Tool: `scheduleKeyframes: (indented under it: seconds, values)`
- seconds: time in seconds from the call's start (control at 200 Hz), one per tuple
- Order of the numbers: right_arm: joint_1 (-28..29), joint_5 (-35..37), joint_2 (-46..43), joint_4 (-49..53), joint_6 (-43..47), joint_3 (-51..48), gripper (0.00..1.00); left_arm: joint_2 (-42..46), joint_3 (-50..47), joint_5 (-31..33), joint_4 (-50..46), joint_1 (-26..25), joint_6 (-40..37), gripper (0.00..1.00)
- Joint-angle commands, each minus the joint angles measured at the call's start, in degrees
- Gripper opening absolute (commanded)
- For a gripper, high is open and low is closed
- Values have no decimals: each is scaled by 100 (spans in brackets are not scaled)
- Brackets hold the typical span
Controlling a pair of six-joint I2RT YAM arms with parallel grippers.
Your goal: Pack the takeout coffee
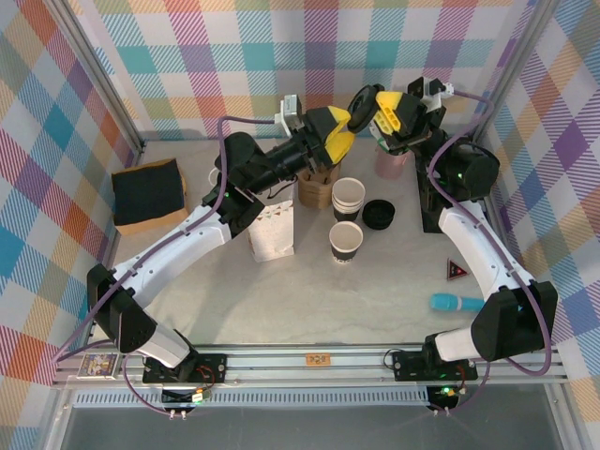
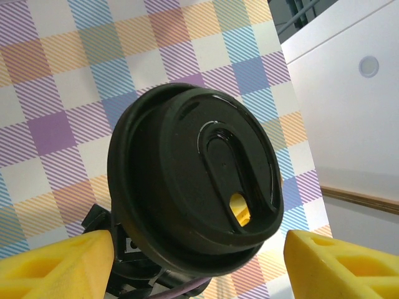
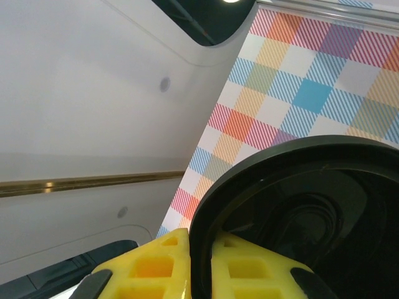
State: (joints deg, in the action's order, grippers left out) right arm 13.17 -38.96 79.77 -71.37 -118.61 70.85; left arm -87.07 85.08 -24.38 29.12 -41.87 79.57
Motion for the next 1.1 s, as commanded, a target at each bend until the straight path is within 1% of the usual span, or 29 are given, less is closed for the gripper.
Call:
scheduleKeyframes:
  seconds: [0.0,0.11,0.385,0.54,0.865,0.96,1.095]
  values:
    - [86,95,21,-582,-637,-8,14,-27,75,66,490,37,214,72]
    - [148,23,4,-644,-620,-120,14,-97,144,87,643,33,319,70]
    - [173,-76,-62,-747,-603,-462,14,-100,64,192,778,50,454,58]
    - [171,-213,-208,-623,-487,-739,14,-54,-12,201,789,66,472,53]
    - [167,-711,-581,148,-8,-1023,18,31,-188,205,760,122,463,48]
    - [163,-731,-677,382,140,-1166,20,49,-204,183,749,128,463,47]
    - [161,-709,-777,584,289,-1332,20,94,-241,174,705,152,445,47]
